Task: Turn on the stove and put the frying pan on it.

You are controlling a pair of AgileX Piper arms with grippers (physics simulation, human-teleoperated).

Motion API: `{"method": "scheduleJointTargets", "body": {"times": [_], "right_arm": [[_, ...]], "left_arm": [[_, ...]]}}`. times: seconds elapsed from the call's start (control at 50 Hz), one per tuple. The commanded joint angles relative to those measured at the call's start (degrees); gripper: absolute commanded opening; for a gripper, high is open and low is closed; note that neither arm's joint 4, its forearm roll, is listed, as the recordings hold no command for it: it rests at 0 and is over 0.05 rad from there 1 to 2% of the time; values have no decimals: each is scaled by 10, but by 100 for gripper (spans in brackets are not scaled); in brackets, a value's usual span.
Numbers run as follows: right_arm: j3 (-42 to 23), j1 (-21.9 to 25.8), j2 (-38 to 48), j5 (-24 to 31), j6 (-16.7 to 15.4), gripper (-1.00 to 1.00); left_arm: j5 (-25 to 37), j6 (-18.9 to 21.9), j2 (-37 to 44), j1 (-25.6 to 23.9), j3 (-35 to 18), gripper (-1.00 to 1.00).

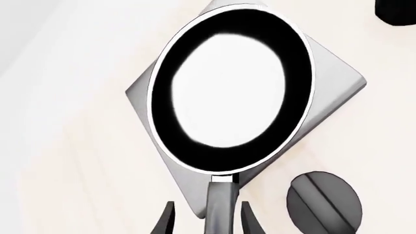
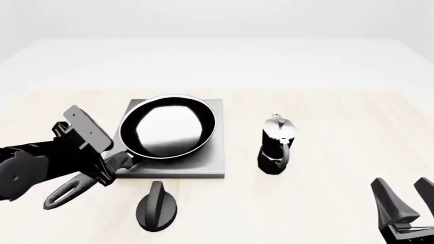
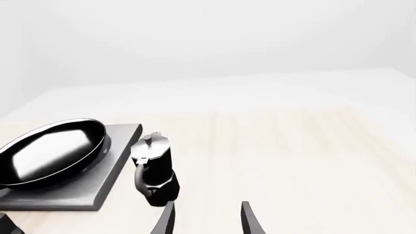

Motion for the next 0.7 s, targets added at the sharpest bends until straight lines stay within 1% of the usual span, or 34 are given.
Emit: {"method": "scheduleJointTargets", "body": {"times": [0.02, 0.1, 0.16, 0.28, 0.36, 0.38, 0.44, 0.46, 0.5, 0.52, 0.54, 0.56, 0.58, 0.6, 0.64, 0.68, 0.7], "right_arm": [[0, 0, 0, -3, 1, 100], [0, 0, 0, -5, 1, 100], [0, 0, 0, -7, 1, 100], [0, 3, 0, -10, 1, 100], [0, 5, 0, -11, 0, 100], [0, 5, 0, -11, 0, 100], [0, 5, 0, -15, 1, 100], [0, 6, 0, -17, 0, 100], [0, 7, 0, -20, -2, 100], [0, 7, 0, -23, -2, 100], [0, 7, 0, -25, -4, 100], [0, 7, 0, -25, -4, 100], [0, 7, 0, -28, -5, 100], [-1, 8, 0, -29, -5, 100], [0, 8, 0, -34, -8, 100], [-3, 9, 0, -37, -10, 100], [-5, 10, 0, -37, -10, 100]], "left_arm": [[46, -19, -49, -21, -29, 100], [73, -34, -84, -36, -38, 100], [92, -53, -112, -48, -46, 100], [117, -67, -149, -58, -53, 100], [140, -94, -192, -68, -65, 100], [141, -94, -192, -68, -65, 100], [154, -115, -220, -70, -73, 100], [157, -128, -234, -67, -78, 100], [163, -133, -249, -74, -74, 100], [164, -143, -271, -67, -78, 100], [172, -159, -278, -71, -81, 100], [172, -159, -278, -71, -81, 100], [182, -167, -297, -82, -80, 100], [182, -170, -308, -74, -80, 100], [194, -184, -332, -81, -76, 100], [199, -199, -352, -72, -71, 100], [203, -194, -360, -76, -64, 100]]}}
